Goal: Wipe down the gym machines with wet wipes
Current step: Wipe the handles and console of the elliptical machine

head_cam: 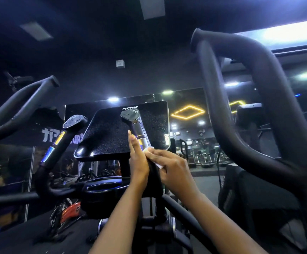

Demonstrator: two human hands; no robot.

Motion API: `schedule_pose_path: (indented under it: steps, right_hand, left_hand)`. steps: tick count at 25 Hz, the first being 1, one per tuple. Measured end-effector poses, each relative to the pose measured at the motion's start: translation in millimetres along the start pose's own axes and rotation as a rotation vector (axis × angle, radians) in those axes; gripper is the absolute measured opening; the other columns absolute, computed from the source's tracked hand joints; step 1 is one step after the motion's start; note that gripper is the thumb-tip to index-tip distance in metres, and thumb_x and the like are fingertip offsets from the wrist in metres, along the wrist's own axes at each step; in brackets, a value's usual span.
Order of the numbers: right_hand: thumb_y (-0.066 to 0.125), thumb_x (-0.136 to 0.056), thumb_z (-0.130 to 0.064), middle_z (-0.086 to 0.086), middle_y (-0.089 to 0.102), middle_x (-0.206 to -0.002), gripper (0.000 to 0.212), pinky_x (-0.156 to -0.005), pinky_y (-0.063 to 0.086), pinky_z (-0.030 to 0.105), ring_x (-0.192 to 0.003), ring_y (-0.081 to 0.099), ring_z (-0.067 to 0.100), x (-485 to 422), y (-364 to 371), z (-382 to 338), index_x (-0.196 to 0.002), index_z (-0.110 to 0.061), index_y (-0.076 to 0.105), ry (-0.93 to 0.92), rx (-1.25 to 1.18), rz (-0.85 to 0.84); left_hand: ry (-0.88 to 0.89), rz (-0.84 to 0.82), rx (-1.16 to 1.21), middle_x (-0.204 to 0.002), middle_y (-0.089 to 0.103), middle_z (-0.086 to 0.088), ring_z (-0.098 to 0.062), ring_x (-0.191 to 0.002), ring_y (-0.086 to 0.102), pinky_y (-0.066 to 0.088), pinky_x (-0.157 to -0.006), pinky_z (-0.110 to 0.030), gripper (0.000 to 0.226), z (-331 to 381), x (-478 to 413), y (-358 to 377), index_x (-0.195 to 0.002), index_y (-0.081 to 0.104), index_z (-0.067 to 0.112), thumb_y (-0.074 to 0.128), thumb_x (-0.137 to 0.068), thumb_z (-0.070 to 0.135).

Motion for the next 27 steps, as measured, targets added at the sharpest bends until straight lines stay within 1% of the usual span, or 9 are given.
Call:
schedule_pose_path:
  steps: [2,4,6,8,12,15,18,23,27]
  right_hand:
    - [0.053,-0.074,-0.003,0.003,0.071,-0.105,0.035,-0.088,0.048,0.020,-0.096,0.066,0.013,5.1,-9.8,-4.4,-0.103,-0.011,0.072,-0.022,0.002,-0.037]
    - [0.053,-0.072,-0.003,0.001,0.072,-0.102,0.035,-0.087,0.048,0.016,-0.094,0.065,0.008,7.7,-23.1,-4.6,-0.099,-0.011,0.074,0.045,-0.071,-0.018]
    - [0.057,-0.071,0.000,0.001,0.073,-0.097,0.033,-0.086,0.046,0.011,-0.091,0.064,0.005,14.0,-33.1,-8.4,-0.096,-0.011,0.075,0.130,-0.144,0.048]
    - [0.058,-0.069,0.004,0.001,0.073,-0.095,0.035,-0.085,0.044,0.011,-0.092,0.063,0.007,27.3,-34.2,-22.2,-0.095,-0.012,0.075,0.178,-0.201,0.014]
    - [0.059,-0.077,0.004,-0.001,0.071,-0.104,0.034,-0.089,0.039,0.008,-0.100,0.061,0.005,75.8,-28.7,-43.4,-0.102,-0.015,0.073,0.351,-0.357,-0.228]
    - [0.059,-0.083,0.002,0.000,0.070,-0.109,0.032,-0.085,0.038,0.001,-0.102,0.062,0.008,128.5,-26.8,-67.0,-0.106,-0.015,0.071,0.413,-0.489,-0.456]
    - [0.057,-0.085,-0.001,0.000,0.069,-0.110,0.030,-0.077,0.032,0.000,-0.103,0.060,0.009,195.2,-22.3,-105.7,-0.108,-0.016,0.070,0.391,-0.548,-0.671]
    - [0.057,-0.085,-0.005,-0.001,0.069,-0.110,0.030,-0.085,0.040,0.013,-0.106,0.062,0.014,319.5,-29.2,-187.3,-0.108,-0.020,0.071,0.361,-0.673,-0.930]
    - [0.055,-0.084,-0.001,0.001,0.068,-0.113,0.033,-0.090,0.040,0.017,-0.109,0.060,0.015,395.9,-55.8,-272.6,-0.109,-0.017,0.070,0.231,-0.800,-1.161]
  left_hand:
    - [-0.028,-0.099,-0.092,-0.144,0.033,0.009,-0.013,-0.127,0.038,0.025,-0.114,-0.043,0.076,-0.1,6.4,-1.9,-0.147,0.018,0.047,0.021,-0.080,0.082]
    - [-0.031,-0.097,-0.214,-0.139,0.033,0.016,-0.011,-0.127,0.037,0.026,-0.114,-0.047,0.073,1.6,21.3,-10.0,-0.146,0.016,0.050,0.021,-0.080,0.082]
    - [-0.032,-0.064,-0.316,-0.146,0.043,0.005,-0.021,-0.130,0.045,0.034,-0.110,-0.050,0.088,-3.6,37.7,-23.4,-0.141,0.027,0.052,0.025,-0.064,0.095]
    - [-0.032,-0.015,-0.420,-0.144,0.047,-0.003,-0.024,-0.129,0.047,0.037,-0.108,-0.048,0.087,-7.0,62.1,-40.5,-0.144,0.032,0.038,0.032,-0.071,0.085]
    - [-0.122,0.086,-0.643,-0.128,0.056,-0.004,-0.022,-0.119,0.051,0.037,-0.107,-0.039,0.048,-5.9,139.3,-82.4,-0.142,0.041,0.022,0.046,-0.097,0.038]
    - [-0.227,0.103,-0.879,-0.132,0.051,-0.008,-0.022,-0.123,0.048,0.032,-0.100,-0.025,0.040,-16.6,212.9,-123.4,-0.138,0.047,0.014,0.045,-0.100,0.026]
    - [-0.352,0.081,-1.080,-0.134,0.050,-0.011,-0.022,-0.123,0.048,0.028,-0.096,-0.013,0.039,-30.4,304.5,-166.5,-0.133,0.051,0.008,0.052,-0.097,0.021]
    - [-0.693,-0.043,-1.342,-0.141,0.044,-0.007,-0.023,-0.132,0.041,0.028,-0.109,-0.026,0.050,-37.6,495.3,-220.3,-0.140,0.043,0.012,0.051,-0.096,0.036]
    - [-0.958,0.002,-1.495,-0.145,0.039,-0.005,-0.023,-0.132,0.039,0.029,-0.109,-0.033,0.054,-7.4,646.0,-237.4,-0.144,0.037,0.017,0.044,-0.097,0.043]
Point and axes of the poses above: each hand's wrist, its own x-axis away from the middle knuckle, its own y-axis out of the palm, z = x × y, the point moved 5 cm from there along -x, towards the middle knuckle
